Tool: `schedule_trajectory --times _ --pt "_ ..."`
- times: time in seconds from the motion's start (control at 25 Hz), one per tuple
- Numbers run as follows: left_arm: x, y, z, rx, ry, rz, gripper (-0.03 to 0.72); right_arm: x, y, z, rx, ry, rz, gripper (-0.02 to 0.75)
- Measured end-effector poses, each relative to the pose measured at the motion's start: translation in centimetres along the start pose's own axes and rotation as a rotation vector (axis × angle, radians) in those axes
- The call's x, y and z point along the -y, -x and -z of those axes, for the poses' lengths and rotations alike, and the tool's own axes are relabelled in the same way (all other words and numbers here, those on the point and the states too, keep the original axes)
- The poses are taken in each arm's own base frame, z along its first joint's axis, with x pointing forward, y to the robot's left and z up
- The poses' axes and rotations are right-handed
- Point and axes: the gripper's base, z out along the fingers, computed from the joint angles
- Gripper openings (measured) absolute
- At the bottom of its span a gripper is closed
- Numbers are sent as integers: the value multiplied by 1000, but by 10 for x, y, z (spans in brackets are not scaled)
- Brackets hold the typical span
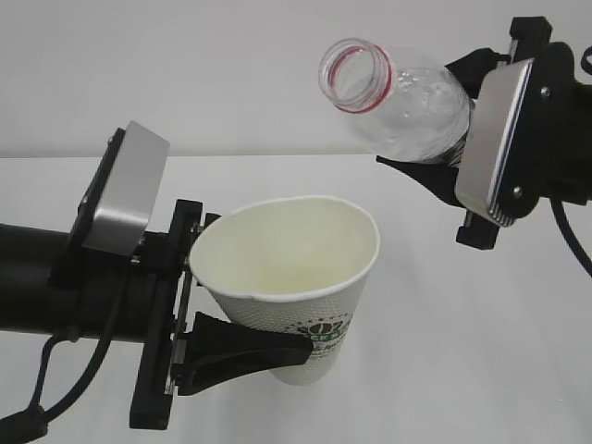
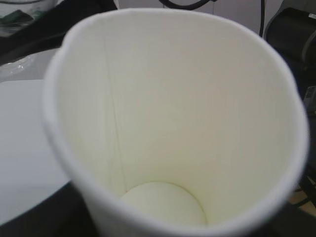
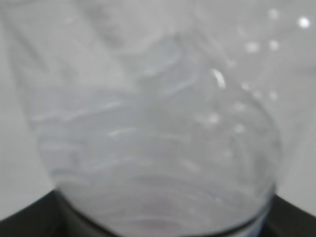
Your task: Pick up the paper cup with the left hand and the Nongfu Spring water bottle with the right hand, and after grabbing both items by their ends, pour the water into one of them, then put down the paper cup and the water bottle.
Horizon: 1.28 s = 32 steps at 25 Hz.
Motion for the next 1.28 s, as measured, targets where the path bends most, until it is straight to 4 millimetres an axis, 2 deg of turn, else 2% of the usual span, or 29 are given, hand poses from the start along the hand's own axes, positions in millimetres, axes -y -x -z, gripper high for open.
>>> schedule_trajectory --times 0.96,1.28 --pt "4 5 0 55 -42 0 474 1 0 0 2 0 199 471" --pt "4 5 0 51 -47 -4 474 13 5 -2 14 -33 231 471"
